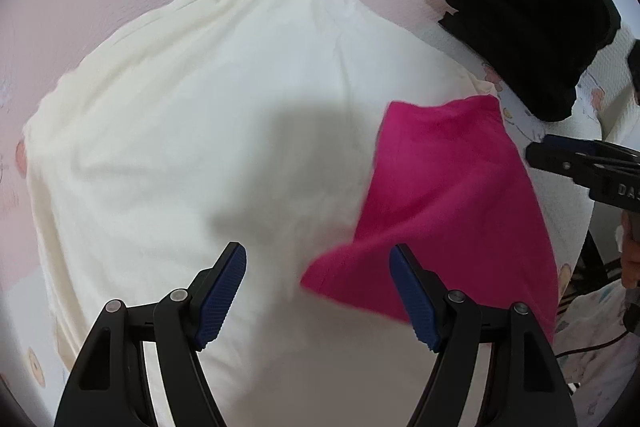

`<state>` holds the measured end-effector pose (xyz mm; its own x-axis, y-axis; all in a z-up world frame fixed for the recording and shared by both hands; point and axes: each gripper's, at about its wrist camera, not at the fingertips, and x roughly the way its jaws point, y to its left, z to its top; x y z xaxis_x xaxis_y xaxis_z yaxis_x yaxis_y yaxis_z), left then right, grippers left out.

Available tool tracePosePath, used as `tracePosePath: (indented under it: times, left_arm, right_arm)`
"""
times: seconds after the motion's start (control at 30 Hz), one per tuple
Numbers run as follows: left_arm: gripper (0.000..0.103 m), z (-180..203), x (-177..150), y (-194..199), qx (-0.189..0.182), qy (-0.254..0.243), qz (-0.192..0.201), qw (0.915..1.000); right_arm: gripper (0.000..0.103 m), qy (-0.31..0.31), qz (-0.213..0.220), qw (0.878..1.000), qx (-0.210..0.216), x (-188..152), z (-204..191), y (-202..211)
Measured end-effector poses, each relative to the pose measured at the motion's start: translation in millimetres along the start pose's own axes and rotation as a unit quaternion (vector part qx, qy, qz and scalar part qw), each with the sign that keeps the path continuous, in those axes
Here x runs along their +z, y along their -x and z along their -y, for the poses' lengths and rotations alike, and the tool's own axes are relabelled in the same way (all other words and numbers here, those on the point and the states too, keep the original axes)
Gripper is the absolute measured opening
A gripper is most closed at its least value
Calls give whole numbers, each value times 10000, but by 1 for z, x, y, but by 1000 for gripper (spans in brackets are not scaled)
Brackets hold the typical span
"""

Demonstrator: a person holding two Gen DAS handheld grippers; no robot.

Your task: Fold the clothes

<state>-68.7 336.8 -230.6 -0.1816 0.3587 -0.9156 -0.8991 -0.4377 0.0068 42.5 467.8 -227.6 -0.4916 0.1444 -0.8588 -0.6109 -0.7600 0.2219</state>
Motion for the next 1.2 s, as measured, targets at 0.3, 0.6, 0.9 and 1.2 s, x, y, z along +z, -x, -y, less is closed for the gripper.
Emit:
tracePosePath:
  times: [0.3,0.6,0.9,1.2]
  left_arm:
    - [73,29,49,-43,-408,-415,-202,9981]
    - [72,55,68,-76,-535,-651,-103,9964]
    - [61,75,78,-80,-355,-741,190,9964]
    - [24,89,81,-76,-84,-661,443,9968]
  right_arm:
    - [59,-452,-177,9984,289,19,37,-31]
    - [59,-498,50,9966,652,18,46,-39]
    - [59,-195,268,9964,787,26,43,-50]
    - [24,633,439,9966,299,27,24,-56]
